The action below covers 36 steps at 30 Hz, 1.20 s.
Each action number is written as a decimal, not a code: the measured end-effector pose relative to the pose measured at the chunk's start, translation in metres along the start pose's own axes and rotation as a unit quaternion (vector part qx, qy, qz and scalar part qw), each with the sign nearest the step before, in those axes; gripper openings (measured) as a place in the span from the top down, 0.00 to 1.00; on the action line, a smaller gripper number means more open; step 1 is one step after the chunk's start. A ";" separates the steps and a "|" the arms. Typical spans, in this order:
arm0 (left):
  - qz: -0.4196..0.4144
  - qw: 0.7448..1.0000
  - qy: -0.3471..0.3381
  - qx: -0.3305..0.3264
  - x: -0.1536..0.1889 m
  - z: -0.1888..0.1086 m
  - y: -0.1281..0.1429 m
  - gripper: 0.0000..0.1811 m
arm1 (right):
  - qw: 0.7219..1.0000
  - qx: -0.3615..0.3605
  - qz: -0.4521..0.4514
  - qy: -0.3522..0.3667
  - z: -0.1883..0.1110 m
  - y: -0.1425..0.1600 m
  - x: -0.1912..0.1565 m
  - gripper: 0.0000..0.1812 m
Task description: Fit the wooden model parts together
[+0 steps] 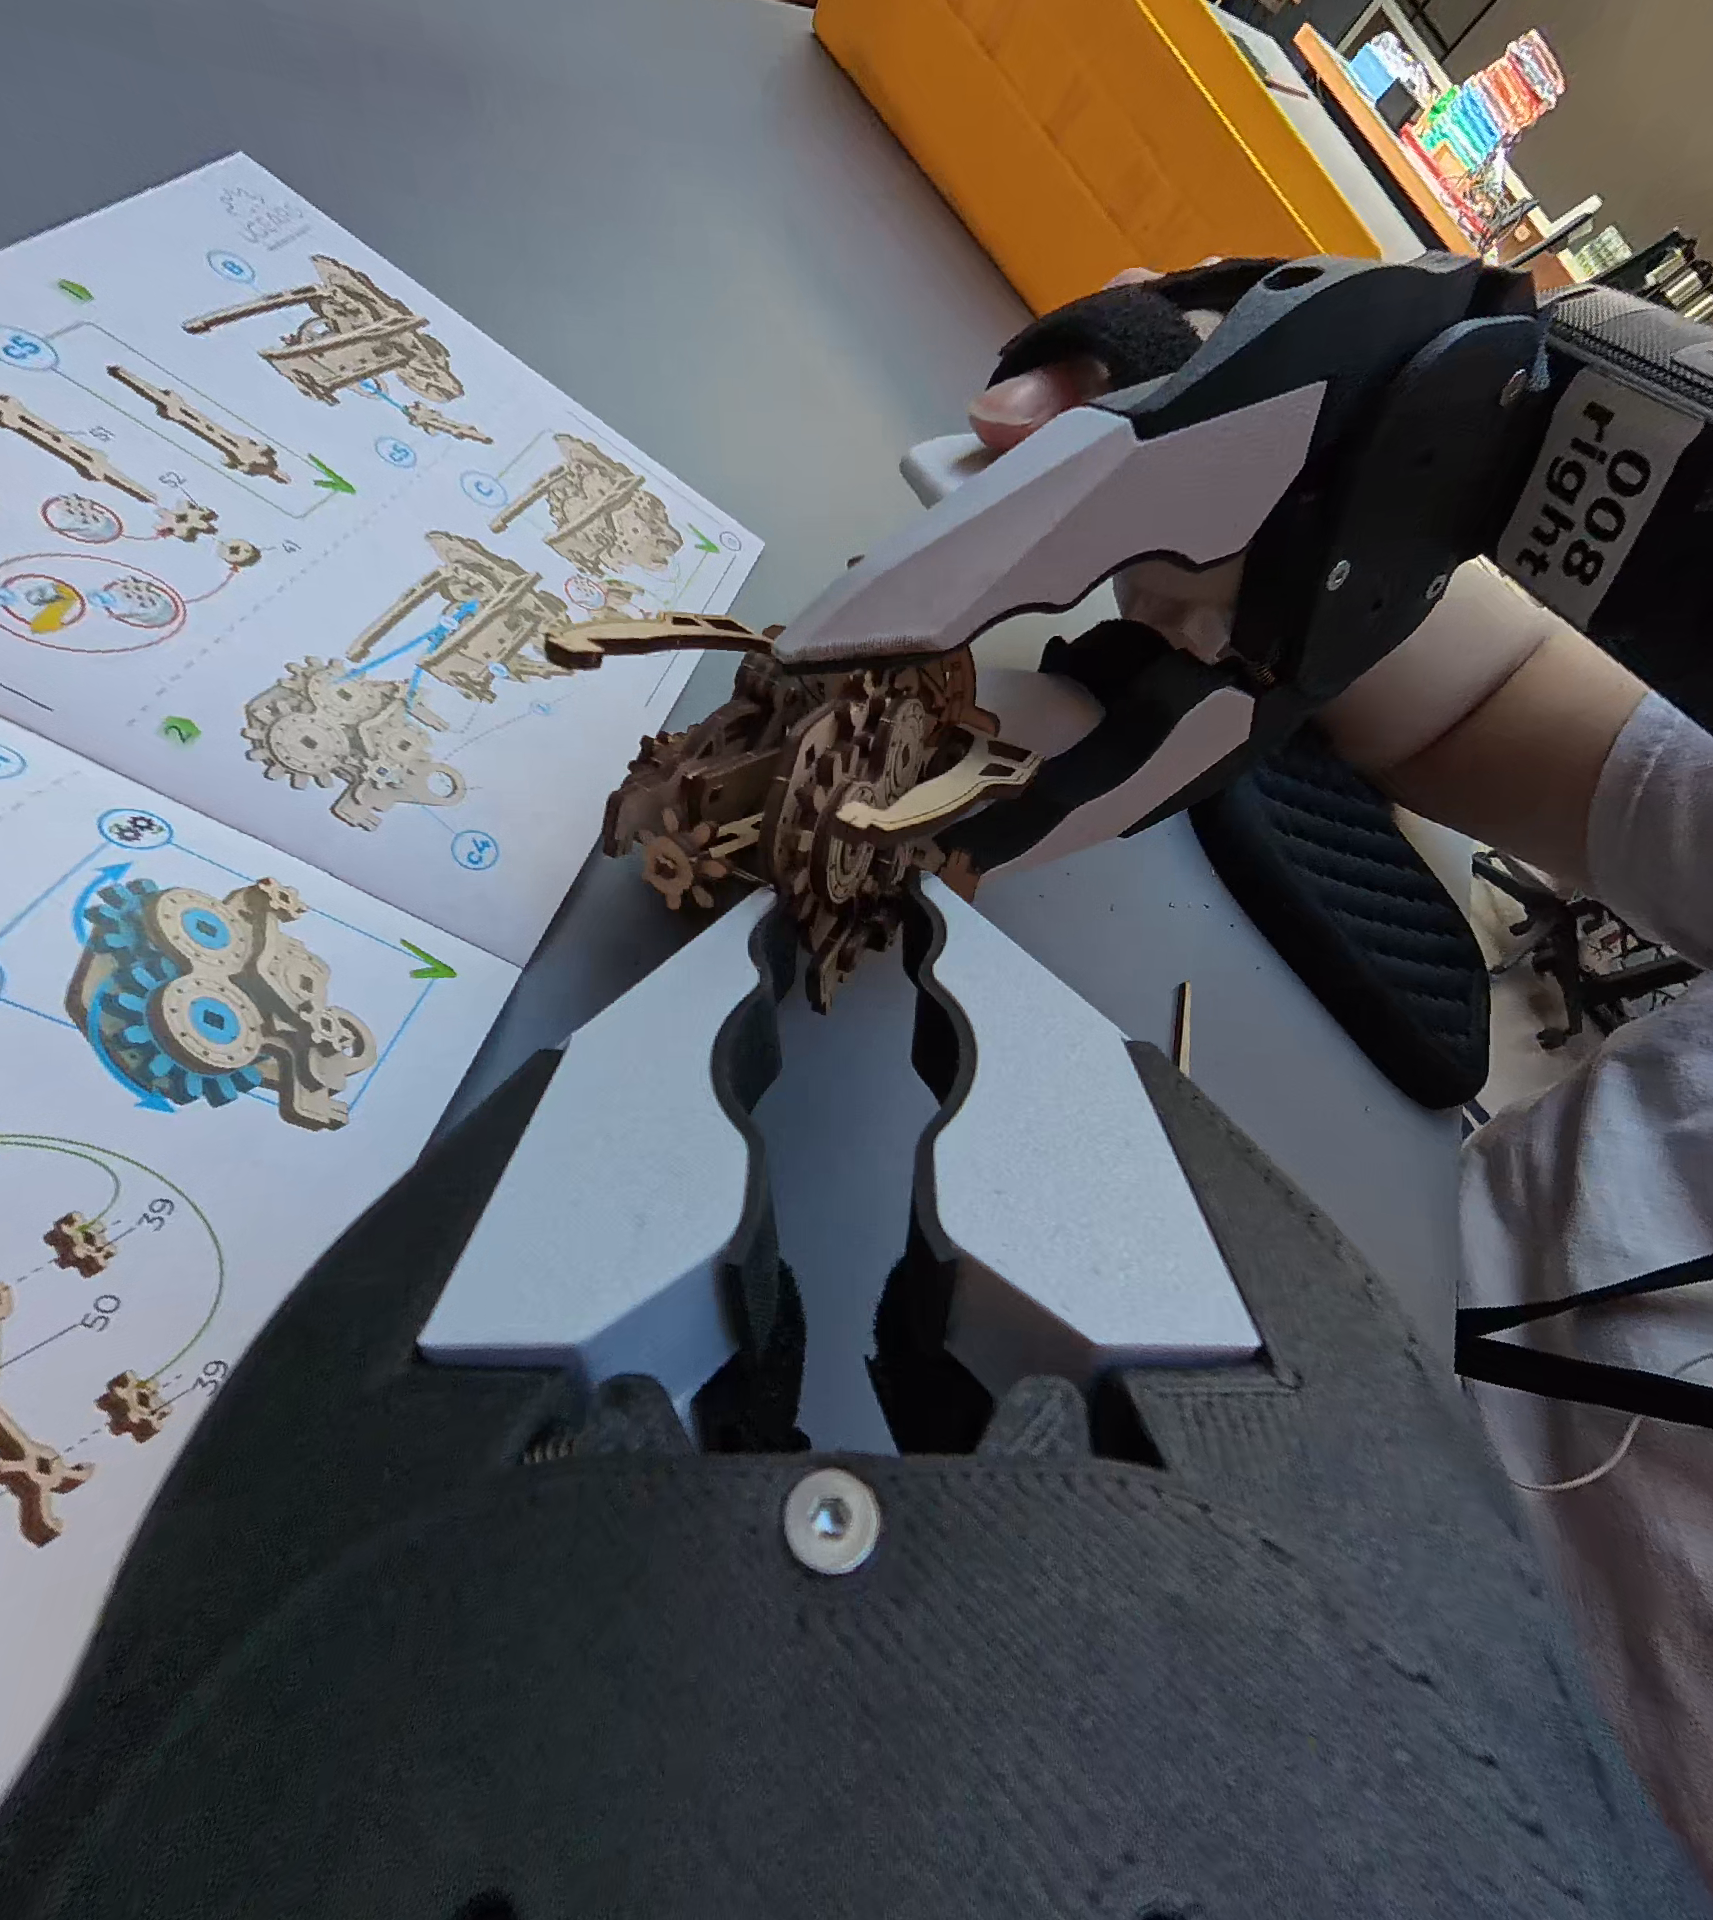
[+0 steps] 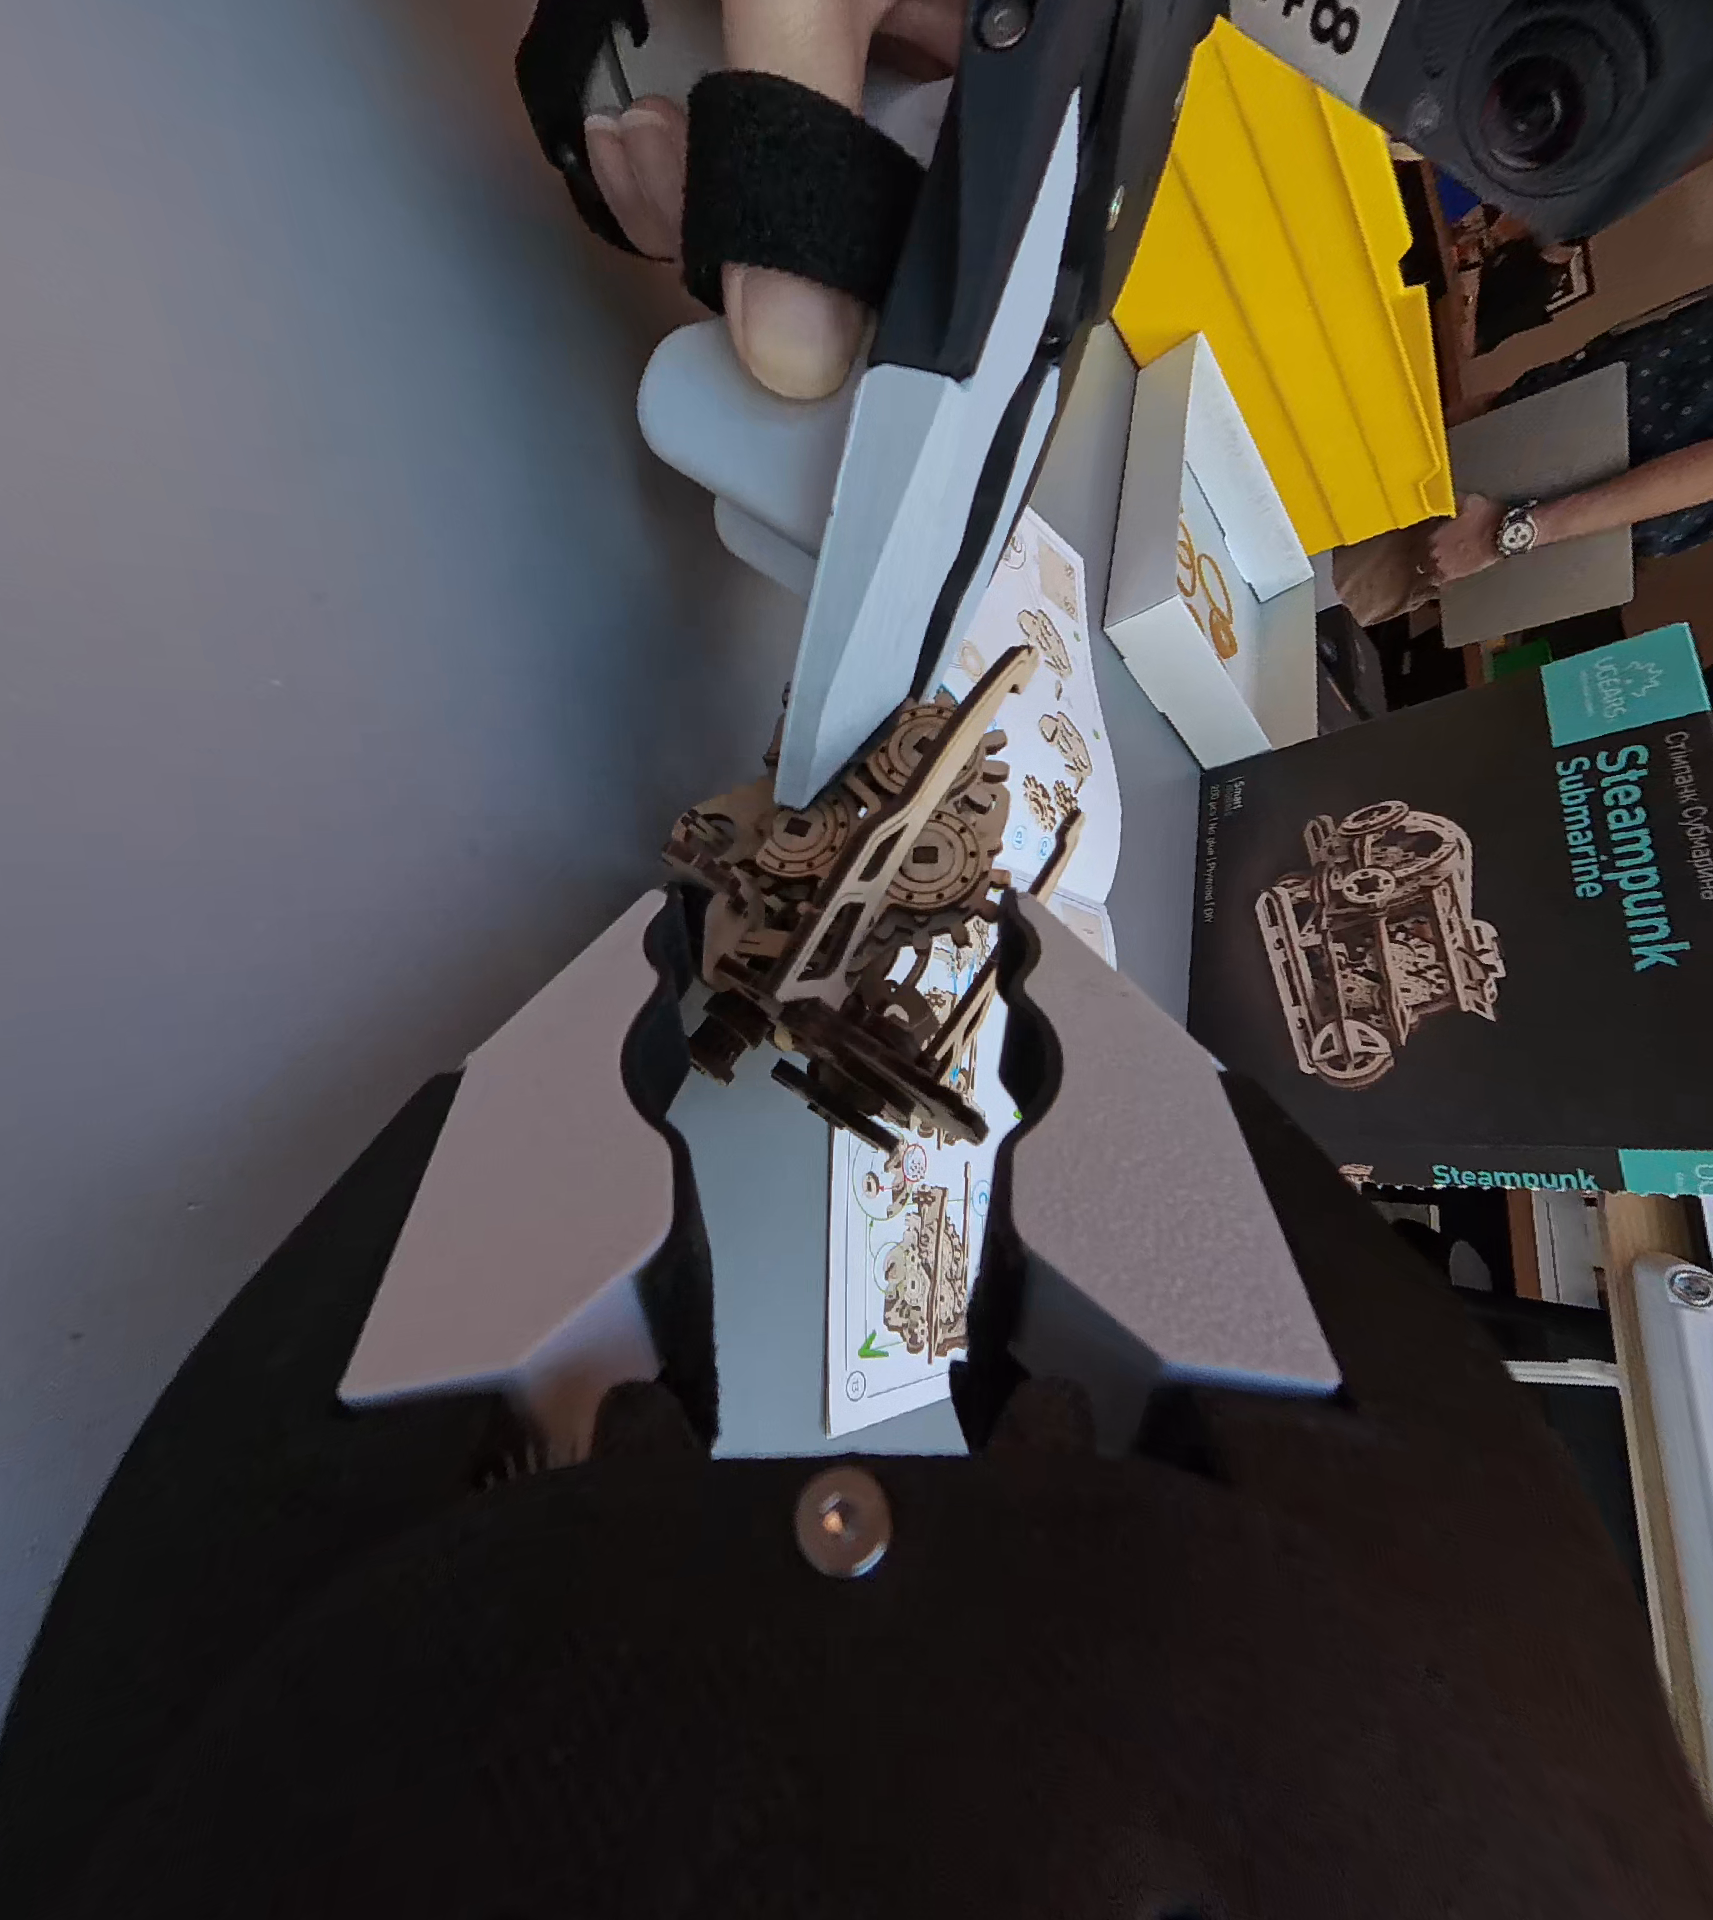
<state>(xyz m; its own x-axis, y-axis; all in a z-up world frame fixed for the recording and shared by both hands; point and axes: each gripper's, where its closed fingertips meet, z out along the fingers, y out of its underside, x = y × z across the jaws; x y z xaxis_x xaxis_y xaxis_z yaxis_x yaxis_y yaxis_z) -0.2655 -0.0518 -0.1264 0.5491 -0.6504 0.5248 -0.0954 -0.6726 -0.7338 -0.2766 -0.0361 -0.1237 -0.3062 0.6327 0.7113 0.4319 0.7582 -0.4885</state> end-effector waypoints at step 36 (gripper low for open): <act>0.011 1.000 -0.011 -0.017 -0.001 0.001 0.001 0.90 | 1.000 -0.021 -0.020 0.010 0.000 0.006 0.002 0.71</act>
<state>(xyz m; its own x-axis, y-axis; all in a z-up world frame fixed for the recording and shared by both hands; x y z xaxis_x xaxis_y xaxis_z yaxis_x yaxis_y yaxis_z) -0.2652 -0.0508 -0.1280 0.5642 -0.6580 0.4986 -0.1363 -0.6699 -0.7298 -0.2749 -0.0301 -0.1251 -0.3063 0.5985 0.7403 0.4550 0.7751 -0.4384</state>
